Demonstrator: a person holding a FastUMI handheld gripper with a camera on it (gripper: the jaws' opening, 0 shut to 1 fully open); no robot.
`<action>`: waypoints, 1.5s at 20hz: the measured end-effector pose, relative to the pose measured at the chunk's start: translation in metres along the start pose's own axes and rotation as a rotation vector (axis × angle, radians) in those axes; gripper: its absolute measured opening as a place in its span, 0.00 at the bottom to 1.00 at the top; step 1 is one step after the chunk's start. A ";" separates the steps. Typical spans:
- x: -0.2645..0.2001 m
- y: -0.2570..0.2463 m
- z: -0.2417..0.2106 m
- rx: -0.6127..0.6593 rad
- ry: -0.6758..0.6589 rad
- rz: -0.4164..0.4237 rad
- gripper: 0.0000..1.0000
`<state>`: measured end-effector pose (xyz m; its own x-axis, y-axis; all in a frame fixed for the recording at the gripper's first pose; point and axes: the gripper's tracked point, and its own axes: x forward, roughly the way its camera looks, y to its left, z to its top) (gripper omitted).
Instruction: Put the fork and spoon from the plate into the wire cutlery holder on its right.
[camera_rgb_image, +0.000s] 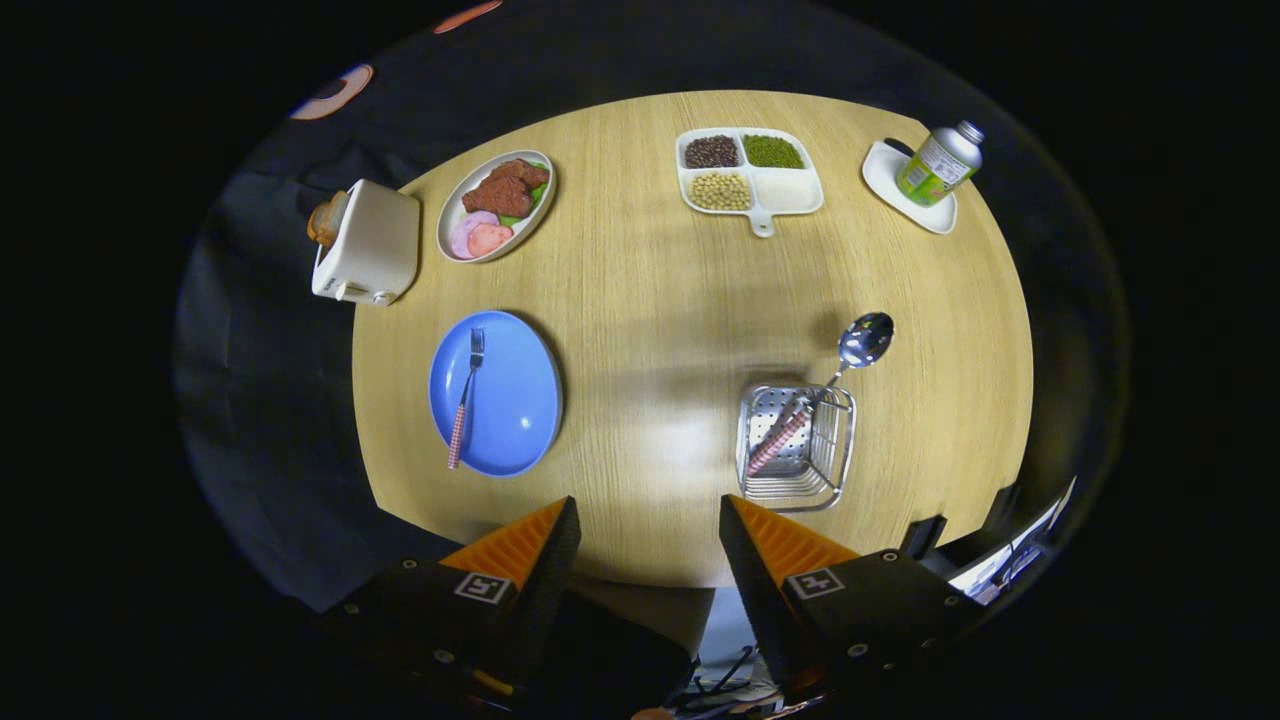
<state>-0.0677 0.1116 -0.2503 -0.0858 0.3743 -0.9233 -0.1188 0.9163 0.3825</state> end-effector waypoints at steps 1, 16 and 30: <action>0.004 0.013 0.001 -0.004 -0.010 0.009 0.86; 0.101 0.172 -0.003 -0.080 0.099 0.088 0.88; 0.179 0.208 -0.012 -0.020 0.109 -0.066 0.66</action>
<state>-0.1197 0.3671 -0.3359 -0.1846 0.2948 -0.9376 -0.1470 0.9350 0.3229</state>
